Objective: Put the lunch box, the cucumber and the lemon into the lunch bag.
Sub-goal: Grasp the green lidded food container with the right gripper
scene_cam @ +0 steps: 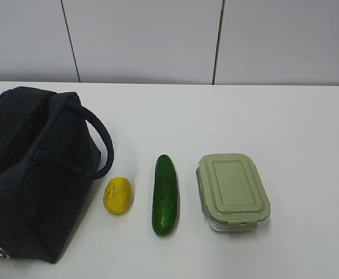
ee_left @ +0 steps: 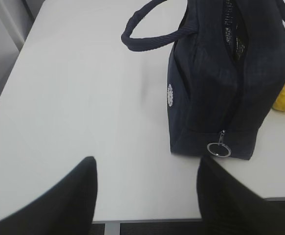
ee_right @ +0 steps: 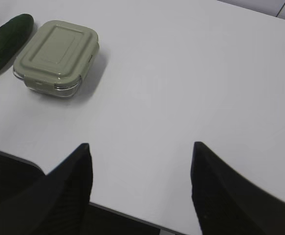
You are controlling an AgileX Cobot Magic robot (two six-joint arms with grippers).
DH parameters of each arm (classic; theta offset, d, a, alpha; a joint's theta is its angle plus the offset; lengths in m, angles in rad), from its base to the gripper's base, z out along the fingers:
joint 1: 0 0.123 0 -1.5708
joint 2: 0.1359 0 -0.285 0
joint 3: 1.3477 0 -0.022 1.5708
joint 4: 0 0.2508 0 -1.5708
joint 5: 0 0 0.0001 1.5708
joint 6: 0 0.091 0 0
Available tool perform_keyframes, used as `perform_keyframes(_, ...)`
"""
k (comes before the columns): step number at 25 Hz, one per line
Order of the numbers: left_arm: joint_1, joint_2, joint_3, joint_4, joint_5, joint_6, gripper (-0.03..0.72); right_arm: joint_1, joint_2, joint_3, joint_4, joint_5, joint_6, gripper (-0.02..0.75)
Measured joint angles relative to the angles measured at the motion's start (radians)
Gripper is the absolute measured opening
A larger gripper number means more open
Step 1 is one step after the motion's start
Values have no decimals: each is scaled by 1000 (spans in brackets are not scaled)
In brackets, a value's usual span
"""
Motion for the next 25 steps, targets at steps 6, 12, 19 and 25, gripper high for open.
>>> perform_keyframes(6, 0, 0, 0, 0, 0, 0, 447, 0, 0, -5, 12, 2, 0, 475)
perform_keyframes(12, 0, 0, 0, 0, 0, 0, 447, 0, 148, -36, 46, 8, 28, 474)
perform_keyframes(19, 0, 0, 0, 0, 0, 0, 447, 0, 428, -75, 71, -11, 85, 475)
perform_keyframes(25, 0, 0, 0, 0, 0, 0, 447, 0, 659, -127, 102, -121, 92, 475)
